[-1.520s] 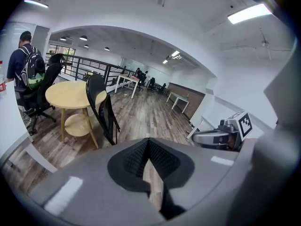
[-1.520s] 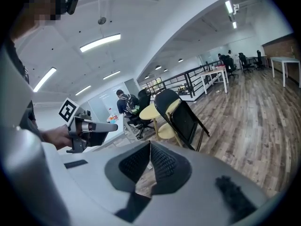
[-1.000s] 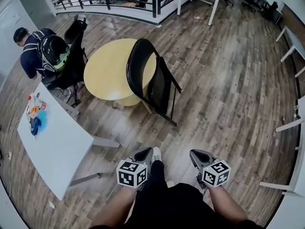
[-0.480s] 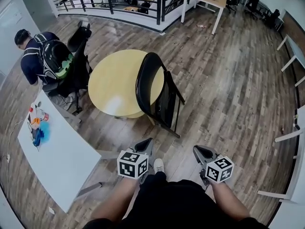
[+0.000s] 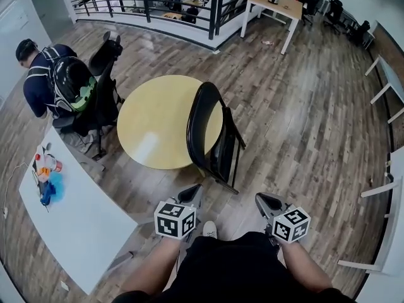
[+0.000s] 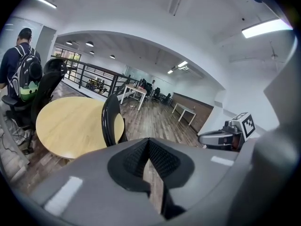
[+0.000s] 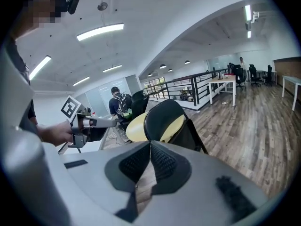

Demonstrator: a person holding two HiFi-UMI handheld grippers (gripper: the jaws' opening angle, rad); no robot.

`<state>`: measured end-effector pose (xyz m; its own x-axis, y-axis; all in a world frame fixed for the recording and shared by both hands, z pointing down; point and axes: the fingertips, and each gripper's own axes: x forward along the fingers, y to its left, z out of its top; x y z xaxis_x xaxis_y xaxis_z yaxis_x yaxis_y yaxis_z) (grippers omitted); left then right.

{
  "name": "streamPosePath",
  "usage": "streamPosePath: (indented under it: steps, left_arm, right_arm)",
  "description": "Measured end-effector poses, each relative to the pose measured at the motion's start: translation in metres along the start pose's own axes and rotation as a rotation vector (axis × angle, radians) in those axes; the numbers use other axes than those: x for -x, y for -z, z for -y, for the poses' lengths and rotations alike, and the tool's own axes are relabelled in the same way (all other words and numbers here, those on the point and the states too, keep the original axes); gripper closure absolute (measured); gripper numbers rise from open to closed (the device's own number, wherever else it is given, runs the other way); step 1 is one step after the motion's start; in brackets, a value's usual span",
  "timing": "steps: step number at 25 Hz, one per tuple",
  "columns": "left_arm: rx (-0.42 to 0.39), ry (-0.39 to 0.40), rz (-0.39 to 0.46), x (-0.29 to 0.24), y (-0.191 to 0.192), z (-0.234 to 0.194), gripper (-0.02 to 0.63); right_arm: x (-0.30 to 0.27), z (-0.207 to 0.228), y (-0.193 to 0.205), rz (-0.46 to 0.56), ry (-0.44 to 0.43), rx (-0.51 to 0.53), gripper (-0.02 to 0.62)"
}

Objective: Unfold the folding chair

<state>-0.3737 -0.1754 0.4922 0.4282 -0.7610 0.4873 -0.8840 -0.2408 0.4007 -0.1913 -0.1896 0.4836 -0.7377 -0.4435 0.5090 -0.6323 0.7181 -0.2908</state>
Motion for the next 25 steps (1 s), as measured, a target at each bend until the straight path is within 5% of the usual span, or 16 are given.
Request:
streamPosePath:
  steps: [13,25]
  left_arm:
    - [-0.077,-0.196,0.156,-0.024,-0.078,-0.077,0.548]
    - [-0.067,-0.329,0.001,-0.131,-0.110,-0.166,0.416]
  right_arm:
    - [-0.035,0.013,-0.016,0.024,-0.052,0.019,0.589]
    - [-0.018,0.053,-0.009,0.075,0.000,-0.045,0.589]
